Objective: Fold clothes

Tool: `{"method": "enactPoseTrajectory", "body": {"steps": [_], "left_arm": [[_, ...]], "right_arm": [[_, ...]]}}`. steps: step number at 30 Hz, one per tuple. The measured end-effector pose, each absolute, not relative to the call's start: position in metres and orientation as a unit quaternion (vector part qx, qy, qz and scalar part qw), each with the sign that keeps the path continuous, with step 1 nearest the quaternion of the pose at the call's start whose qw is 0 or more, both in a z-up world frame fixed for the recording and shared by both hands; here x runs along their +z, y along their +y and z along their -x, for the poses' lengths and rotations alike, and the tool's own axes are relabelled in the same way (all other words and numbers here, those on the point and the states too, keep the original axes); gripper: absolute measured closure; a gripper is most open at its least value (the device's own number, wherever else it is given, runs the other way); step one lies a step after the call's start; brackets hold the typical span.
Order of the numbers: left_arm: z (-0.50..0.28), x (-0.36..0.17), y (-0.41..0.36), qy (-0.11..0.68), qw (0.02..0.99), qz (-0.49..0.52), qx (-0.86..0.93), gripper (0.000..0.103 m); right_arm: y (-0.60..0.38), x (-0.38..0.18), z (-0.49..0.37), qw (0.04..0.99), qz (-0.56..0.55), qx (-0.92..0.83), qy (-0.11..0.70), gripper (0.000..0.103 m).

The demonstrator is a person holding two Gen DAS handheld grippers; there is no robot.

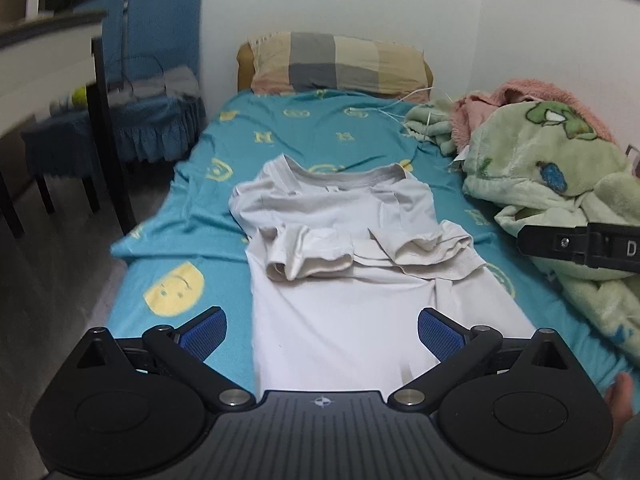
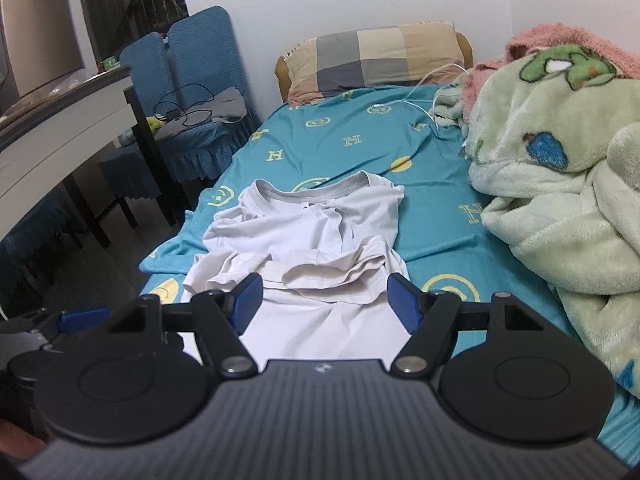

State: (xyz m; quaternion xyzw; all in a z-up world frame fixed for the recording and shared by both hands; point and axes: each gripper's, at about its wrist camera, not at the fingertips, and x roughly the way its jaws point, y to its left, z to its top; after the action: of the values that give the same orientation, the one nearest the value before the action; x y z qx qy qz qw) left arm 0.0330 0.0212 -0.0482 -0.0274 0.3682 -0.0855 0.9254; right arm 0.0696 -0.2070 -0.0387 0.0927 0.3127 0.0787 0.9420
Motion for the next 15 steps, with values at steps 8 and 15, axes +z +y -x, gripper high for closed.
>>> {"method": "enactPoseTrajectory", "body": {"steps": [8, 15], "left_arm": [[-0.048, -0.073, 0.048, 0.456, 0.868, 0.17, -0.097, 0.001], [-0.057, -0.107, 0.069, 0.532, 0.786, 0.299, -0.104, 0.004]], "right_arm": [[-0.219, -0.049, -0.077, 0.928, -0.124, 0.044, 0.347, 0.032], [-0.224, -0.053, -0.079, 0.922, -0.138, 0.033, 0.361, 0.032]]}}
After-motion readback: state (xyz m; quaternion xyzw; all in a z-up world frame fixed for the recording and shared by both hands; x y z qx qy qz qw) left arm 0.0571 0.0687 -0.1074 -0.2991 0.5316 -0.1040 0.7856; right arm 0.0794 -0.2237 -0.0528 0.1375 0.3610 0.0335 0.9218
